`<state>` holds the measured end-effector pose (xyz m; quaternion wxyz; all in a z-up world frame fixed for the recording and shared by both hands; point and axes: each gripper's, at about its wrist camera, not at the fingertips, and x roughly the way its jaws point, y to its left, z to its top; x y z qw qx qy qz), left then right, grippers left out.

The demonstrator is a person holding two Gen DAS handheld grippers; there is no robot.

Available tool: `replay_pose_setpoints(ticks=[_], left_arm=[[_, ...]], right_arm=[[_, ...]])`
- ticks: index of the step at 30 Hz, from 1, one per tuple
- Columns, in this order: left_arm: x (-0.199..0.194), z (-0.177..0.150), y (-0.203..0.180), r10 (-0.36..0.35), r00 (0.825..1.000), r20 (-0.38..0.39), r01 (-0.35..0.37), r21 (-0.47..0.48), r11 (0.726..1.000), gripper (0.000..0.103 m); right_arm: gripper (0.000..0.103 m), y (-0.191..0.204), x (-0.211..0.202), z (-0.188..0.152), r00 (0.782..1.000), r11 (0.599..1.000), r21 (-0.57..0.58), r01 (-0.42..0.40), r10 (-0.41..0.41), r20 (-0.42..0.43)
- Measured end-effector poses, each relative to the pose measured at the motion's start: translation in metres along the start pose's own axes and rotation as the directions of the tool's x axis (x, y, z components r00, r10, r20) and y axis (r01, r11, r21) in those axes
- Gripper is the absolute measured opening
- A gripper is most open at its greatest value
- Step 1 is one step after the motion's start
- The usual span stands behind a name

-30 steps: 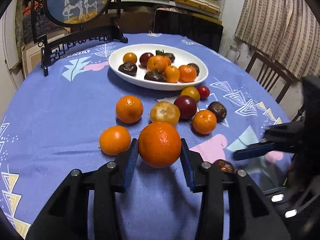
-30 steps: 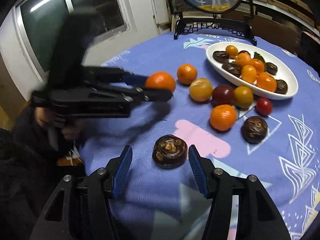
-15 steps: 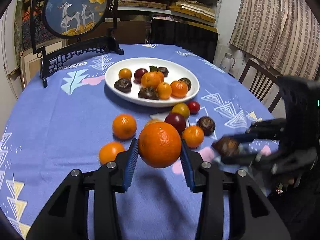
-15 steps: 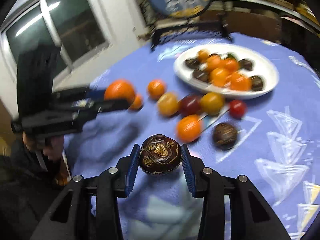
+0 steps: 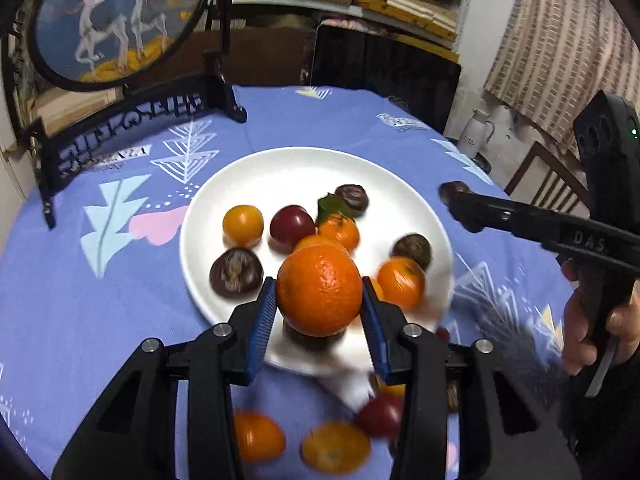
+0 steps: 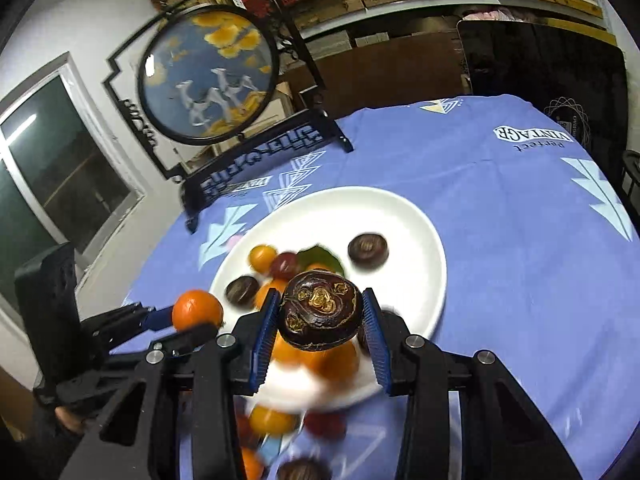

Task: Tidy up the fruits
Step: 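Lower a dark fruit onto the plate with the right tool while the left tool holds an orange, then grasp a dark brown fruit with the right tool while the left tool carries the orange to the plate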

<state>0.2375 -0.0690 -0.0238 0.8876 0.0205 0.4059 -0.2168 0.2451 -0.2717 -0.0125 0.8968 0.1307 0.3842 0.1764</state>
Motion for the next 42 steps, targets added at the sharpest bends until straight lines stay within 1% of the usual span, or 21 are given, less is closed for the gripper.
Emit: replay_pose_setpoints(ticks=[2, 3, 4, 6, 8, 10, 12, 14, 17, 19, 21, 24, 26, 27, 29, 31, 32, 33, 35, 39, 42], left_arm=[[0.017, 0.006, 0.006, -0.024, 0.999, -0.041, 0.023, -0.025, 0.999, 0.043], [0.021, 0.006, 0.01, -0.031, 0.998, -0.049, 0.029, -0.049, 0.998, 0.05], [0.022, 0.005, 0.013, -0.03, 0.999, -0.045, 0.027, -0.065, 0.998, 0.059], [0.016, 0.003, 0.015, -0.018, 1.0, -0.024, 0.016, -0.079, 0.997, 0.065], [0.007, -0.001, 0.017, -0.014, 1.0, -0.007, 0.014, -0.08, 0.997, 0.065], [-0.007, -0.01, 0.014, -0.021, 1.0, 0.009, 0.021, -0.068, 0.997, 0.065], [-0.024, -0.023, 0.009, -0.011, 1.0, 0.024, 0.012, -0.036, 0.999, 0.066], [-0.037, -0.037, 0.004, -0.002, 0.999, 0.035, 0.002, -0.006, 1.0, 0.066], [-0.063, -0.066, 0.001, 0.015, 0.999, 0.043, -0.017, 0.049, 0.999, 0.066], [-0.074, -0.081, 0.004, 0.013, 0.999, 0.039, -0.015, 0.061, 0.998, 0.066], [-0.087, -0.098, 0.011, 0.027, 0.999, 0.046, -0.03, 0.065, 0.997, 0.066], [-0.089, -0.12, 0.021, 0.06, 0.998, 0.02, -0.061, 0.069, 0.996, 0.066], [-0.08, -0.13, 0.026, 0.086, 0.996, -0.018, -0.085, 0.073, 0.994, 0.056], [-0.072, -0.134, 0.029, 0.09, 0.995, -0.051, -0.087, 0.067, 0.994, 0.05], [-0.06, -0.138, 0.036, 0.103, 0.992, -0.076, -0.099, 0.049, 0.994, 0.05], [-0.05, -0.139, 0.044, 0.087, 0.99, -0.11, -0.086, 0.013, 0.996, 0.043], [-0.051, -0.139, 0.045, 0.081, 0.992, -0.101, -0.081, 0.004, 0.997, 0.041], [-0.053, -0.139, 0.047, 0.049, 0.994, -0.094, -0.05, -0.005, 0.999, 0.039], [-0.057, -0.14, 0.047, 0.054, 0.996, -0.07, -0.054, -0.008, 0.998, 0.039], [-0.069, -0.14, 0.05, 0.02, 1.0, -0.007, -0.02, -0.042, 0.999, 0.039], [-0.071, -0.137, 0.052, 0.017, 1.0, 0.008, -0.016, -0.065, 0.998, 0.039]], right_arm=[[0.047, -0.004, 0.013, 0.005, 1.0, 1.0, 0.013, 0.021, -0.021, 0.008], [0.052, -0.004, 0.015, 0.004, 1.0, 1.0, 0.023, 0.013, -0.013, 0.014], [0.061, -0.004, 0.017, 0.001, 1.0, 1.0, 0.028, 0.008, -0.008, 0.022], [0.062, -0.003, 0.014, -0.005, 0.999, 1.0, 0.009, 0.021, -0.021, 0.034], [0.062, -0.001, 0.008, -0.01, 0.999, 0.999, -0.003, 0.035, -0.035, 0.038], [0.063, -0.001, -0.002, -0.018, 0.999, 1.0, 0.005, 0.017, -0.017, 0.037], [0.064, 0.001, -0.013, -0.031, 0.999, 1.0, 0.0, 0.015, -0.015, 0.041], [0.068, 0.001, -0.022, -0.043, 0.999, 1.0, -0.002, 0.021, -0.021, 0.046], [0.068, 0.0, -0.034, -0.062, 0.999, 1.0, 0.009, 0.011, -0.012, 0.043], [0.069, 0.0, -0.042, -0.075, 0.998, 1.0, 0.006, 0.027, -0.027, 0.051], [0.069, -0.002, -0.048, -0.088, 0.998, 0.999, 0.009, 0.036, -0.036, 0.053], [0.07, -0.005, -0.048, -0.099, 0.999, 0.999, 0.031, 0.022, -0.022, 0.028], [0.07, -0.003, -0.047, -0.106, 1.0, 1.0, 0.026, 0.017, -0.017, 0.002], [0.07, -0.001, -0.046, -0.109, 1.0, 1.0, 0.012, 0.013, -0.013, -0.012], [0.07, 0.006, -0.044, -0.113, 0.999, 1.0, -0.021, 0.013, -0.014, -0.034], [0.069, 0.013, -0.039, -0.119, 0.997, 0.998, -0.062, 0.017, -0.022, -0.076], [0.069, 0.015, -0.038, -0.122, 0.996, 0.997, -0.073, 0.026, -0.032, -0.087], [0.069, 0.016, -0.037, -0.126, 0.995, 0.996, -0.081, 0.036, -0.043, -0.094], [0.069, 0.017, -0.035, -0.131, 0.993, 0.994, -0.093, 0.05, -0.06, -0.106], [0.069, 0.025, -0.032, -0.138, 0.989, 0.987, -0.147, 0.058, -0.076, -0.124], [0.069, 0.036, -0.027, -0.14, 0.987, 0.98, -0.189, 0.058, -0.085, -0.14]])
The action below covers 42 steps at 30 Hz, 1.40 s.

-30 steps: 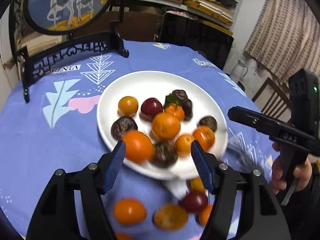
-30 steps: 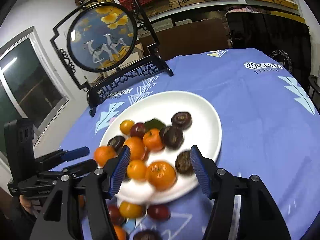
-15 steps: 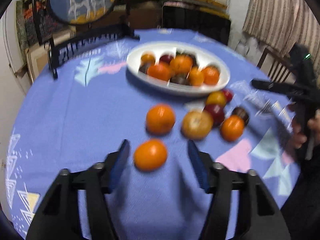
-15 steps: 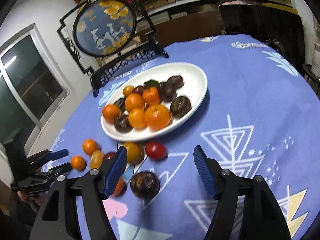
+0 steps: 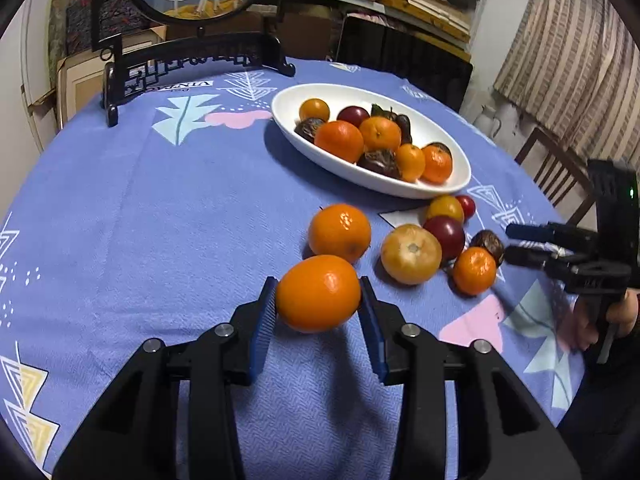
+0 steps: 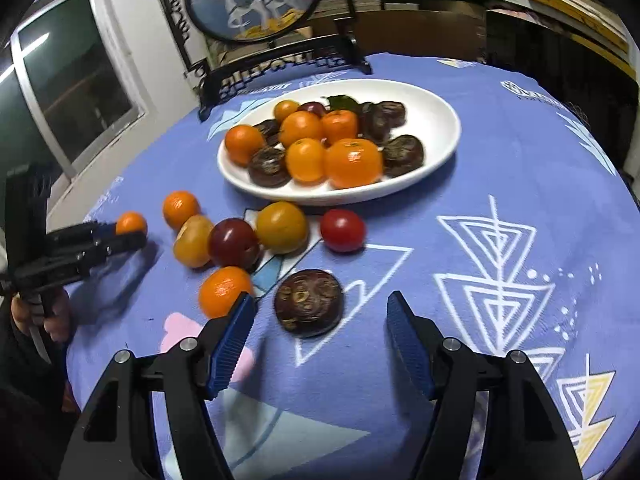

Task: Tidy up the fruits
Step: 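Grasp a dark brown fruit with the right tool while the left tool carries the orange to the plate, then release the orange and dark fruit onto the plate with both tools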

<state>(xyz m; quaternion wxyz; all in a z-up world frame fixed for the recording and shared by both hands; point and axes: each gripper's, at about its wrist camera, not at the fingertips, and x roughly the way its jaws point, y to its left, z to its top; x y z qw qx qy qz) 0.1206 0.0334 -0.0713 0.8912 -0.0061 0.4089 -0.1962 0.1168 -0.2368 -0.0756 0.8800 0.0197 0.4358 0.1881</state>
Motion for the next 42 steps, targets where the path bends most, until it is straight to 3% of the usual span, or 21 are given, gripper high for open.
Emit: replay_pose_setpoints(ticks=[6, 10, 11, 15, 20, 28, 35, 40, 41, 42], left_arm=[[-0.003, 0.0, 0.002, -0.003, 1.0, 0.014, 0.003, -0.009, 1.0, 0.039], [-0.002, 0.0, 0.003, -0.005, 1.0, 0.013, 0.005, -0.016, 1.0, 0.039], [-0.002, -0.001, 0.004, -0.006, 1.0, 0.013, 0.007, -0.016, 1.0, 0.039], [-0.005, 0.0, 0.003, 0.006, 1.0, 0.022, -0.006, -0.016, 1.0, 0.039], [-0.005, 0.013, -0.009, 0.019, 1.0, 0.02, -0.019, 0.0, 1.0, 0.039], [0.005, 0.082, -0.053, -0.033, 0.996, 0.084, 0.026, 0.074, 0.997, 0.039], [0.062, 0.139, -0.065, -0.005, 0.999, 0.037, 0.002, 0.071, 0.997, 0.039], [0.102, 0.155, -0.056, -0.005, 1.0, -0.028, 0.006, 0.029, 1.0, 0.04], [0.106, 0.156, -0.053, -0.01, 0.999, -0.036, 0.01, 0.01, 1.0, 0.043], [0.104, 0.155, -0.051, -0.013, 0.999, -0.032, 0.013, -0.003, 1.0, 0.054]], right_arm=[[0.068, 0.009, 0.019, 0.002, 0.997, 0.998, -0.033, 0.054, -0.055, -0.056], [0.054, 0.012, 0.023, 0.005, 0.994, 0.993, -0.062, 0.095, -0.099, -0.055], [0.041, 0.015, 0.024, 0.005, 0.994, 0.993, -0.077, 0.093, -0.098, -0.055], [0.041, 0.017, 0.018, 0.004, 0.996, 0.996, -0.064, 0.067, -0.07, -0.047], [0.041, -0.002, -0.014, 0.019, 0.999, 1.0, 0.007, -0.001, 0.001, 0.032], [0.042, -0.05, -0.035, 0.071, 0.992, 0.99, 0.131, -0.055, 0.04, 0.122], [0.042, -0.065, -0.008, 0.118, 0.99, 0.986, 0.16, -0.051, 0.028, 0.141], [0.043, -0.069, 0.035, 0.144, 0.993, 0.987, 0.162, 0.003, -0.022, 0.114], [0.048, -0.07, 0.04, 0.145, 0.994, 0.986, 0.168, 0.022, -0.04, 0.104], [0.051, -0.071, 0.041, 0.144, 0.994, 0.984, 0.175, 0.033, -0.05, 0.099]])
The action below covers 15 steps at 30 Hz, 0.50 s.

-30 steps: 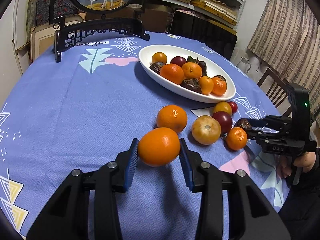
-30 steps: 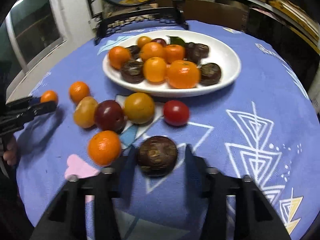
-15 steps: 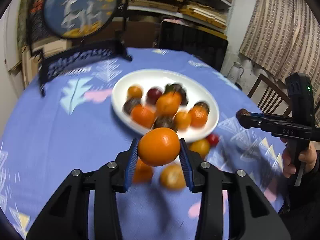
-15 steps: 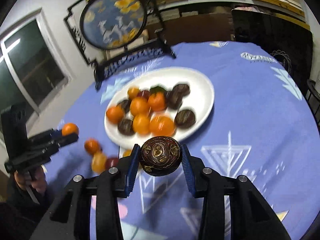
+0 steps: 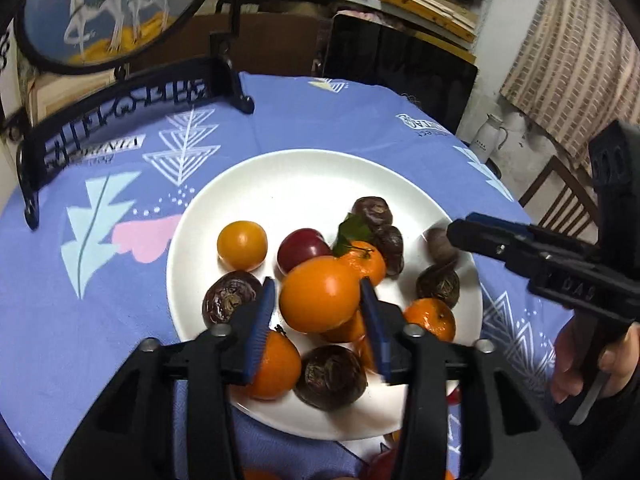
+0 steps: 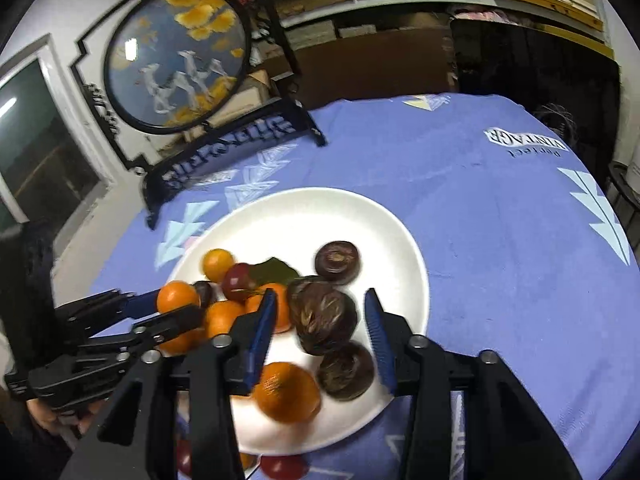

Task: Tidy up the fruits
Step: 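Release the orange and dark fruit onto the plate with both tools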

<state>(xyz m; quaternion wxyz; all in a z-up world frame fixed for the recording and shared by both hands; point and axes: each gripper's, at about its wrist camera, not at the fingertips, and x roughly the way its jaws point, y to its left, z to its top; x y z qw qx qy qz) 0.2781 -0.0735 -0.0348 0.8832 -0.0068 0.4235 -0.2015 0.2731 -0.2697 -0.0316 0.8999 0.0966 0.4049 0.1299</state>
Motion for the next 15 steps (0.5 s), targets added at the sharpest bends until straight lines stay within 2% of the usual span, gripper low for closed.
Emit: replay_pose_setpoints(ticks=[1, 5, 7, 10, 15], left_arm=[[-0.004, -0.002, 0.001, -0.001, 1.0, 0.011, 0.001, -0.004, 1.0, 0.065], [-0.043, -0.027, -0.003, -0.006, 0.996, 0.094, 0.002, 0.038, 0.999, 0.068], [-0.058, -0.048, -0.004, 0.001, 0.996, 0.091, -0.008, 0.081, 0.997, 0.068], [-0.07, -0.077, 0.001, 0.058, 0.995, 0.078, -0.068, 0.132, 0.989, 0.068], [-0.074, -0.114, 0.029, 0.115, 0.993, 0.021, -0.117, 0.118, 0.986, 0.068]], right_arm=[[0.053, -0.001, -0.002, -0.002, 1.0, 1.0, 0.009, -0.002, 0.002, 0.005], [0.054, 0.002, -0.029, -0.02, 0.999, 1.0, -0.01, -0.021, 0.021, 0.035], [0.059, 0.006, -0.044, -0.034, 0.998, 0.999, -0.026, -0.045, 0.046, 0.04], [0.061, 0.014, -0.059, -0.061, 0.997, 0.995, -0.059, -0.075, 0.076, 0.019], [0.061, 0.025, -0.072, -0.1, 0.994, 0.991, -0.082, -0.108, 0.106, -0.03]])
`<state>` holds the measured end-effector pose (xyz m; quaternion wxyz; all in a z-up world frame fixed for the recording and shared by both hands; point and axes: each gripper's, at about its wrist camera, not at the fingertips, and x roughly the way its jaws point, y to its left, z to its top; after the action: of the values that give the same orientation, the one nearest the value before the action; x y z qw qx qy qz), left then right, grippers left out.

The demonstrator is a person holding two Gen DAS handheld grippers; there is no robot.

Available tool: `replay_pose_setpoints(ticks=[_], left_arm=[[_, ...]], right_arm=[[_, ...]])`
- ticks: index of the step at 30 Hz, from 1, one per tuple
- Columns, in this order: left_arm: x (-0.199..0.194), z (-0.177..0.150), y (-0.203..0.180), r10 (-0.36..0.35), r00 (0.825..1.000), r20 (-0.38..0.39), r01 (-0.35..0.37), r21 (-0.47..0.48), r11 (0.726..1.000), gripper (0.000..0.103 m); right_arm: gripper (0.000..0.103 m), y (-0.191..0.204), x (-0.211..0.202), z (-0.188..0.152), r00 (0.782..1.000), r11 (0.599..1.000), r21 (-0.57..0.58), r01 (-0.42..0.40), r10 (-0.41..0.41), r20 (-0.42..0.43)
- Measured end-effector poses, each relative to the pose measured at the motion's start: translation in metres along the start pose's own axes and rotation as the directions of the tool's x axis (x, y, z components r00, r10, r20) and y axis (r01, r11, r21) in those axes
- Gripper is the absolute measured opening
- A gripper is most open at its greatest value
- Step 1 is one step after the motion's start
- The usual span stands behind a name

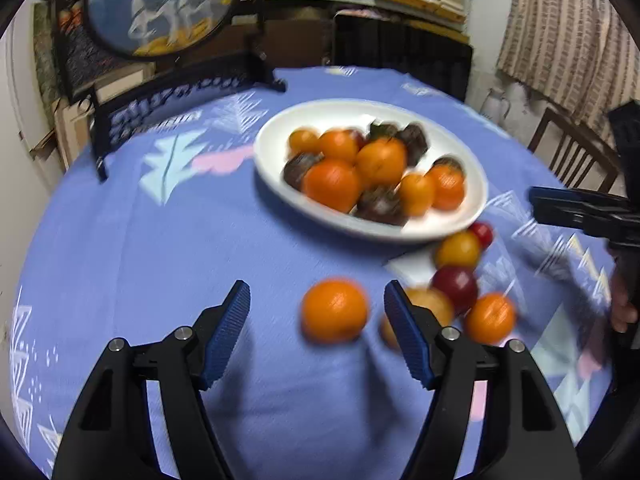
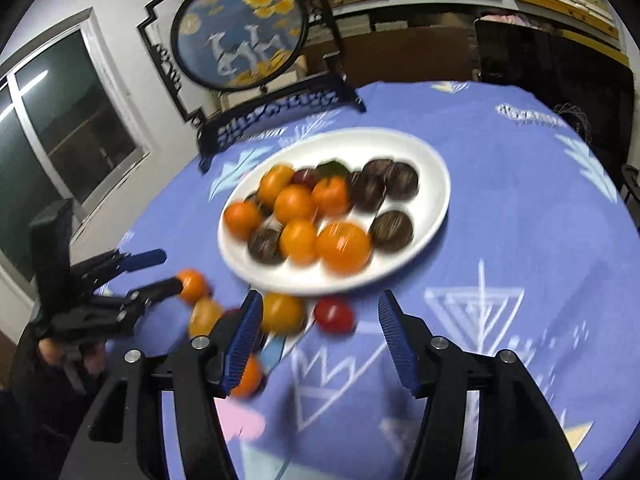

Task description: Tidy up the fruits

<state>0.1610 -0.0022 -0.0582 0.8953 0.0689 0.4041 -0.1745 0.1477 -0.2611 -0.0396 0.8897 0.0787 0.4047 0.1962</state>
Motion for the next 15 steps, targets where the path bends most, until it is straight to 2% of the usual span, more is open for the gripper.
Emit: replay_pose_setpoints(ticks=[2, 5, 7, 10, 14, 15], left_arm=[[0.002, -0.006, 0.006, 0.008, 1.0, -0.014, -0.009, -0.02, 1.0, 0.068], [0.008, -0.006, 0.007, -0.017, 1.0, -0.016, 0.017, -0.028, 0.999, 0.069], [0.015, -0.005, -0.001, -0.041, 0.999, -0.03, 0.041, -0.019, 0.999, 0.069], [0.023, -0.002, -0.012, -0.029, 0.999, -0.022, 0.029, 0.015, 0.999, 0.069], [0.04, -0.001, -0.005, -0.114, 0.991, -0.076, 0.112, -0.032, 0.993, 0.069], [0.04, -0.001, -0.004, -0.121, 0.99, -0.077, 0.118, -0.037, 0.992, 0.065]], right_arm=[[0.061, 0.003, 0.0, -0.011, 1.0, 1.0, 0.014, -0.015, 0.015, -0.019], [0.061, 0.008, 0.0, -0.02, 0.999, 1.0, 0.018, -0.016, 0.017, -0.038], [0.061, 0.013, 0.001, -0.024, 0.999, 1.0, 0.006, -0.018, 0.018, -0.049], [0.061, 0.021, 0.004, -0.031, 0.997, 0.999, -0.019, -0.026, 0.025, -0.068], [0.06, 0.037, 0.016, -0.039, 0.993, 0.996, -0.081, -0.035, 0.026, -0.112], [0.06, 0.043, 0.019, -0.042, 0.992, 0.994, -0.105, -0.04, 0.027, -0.123]])
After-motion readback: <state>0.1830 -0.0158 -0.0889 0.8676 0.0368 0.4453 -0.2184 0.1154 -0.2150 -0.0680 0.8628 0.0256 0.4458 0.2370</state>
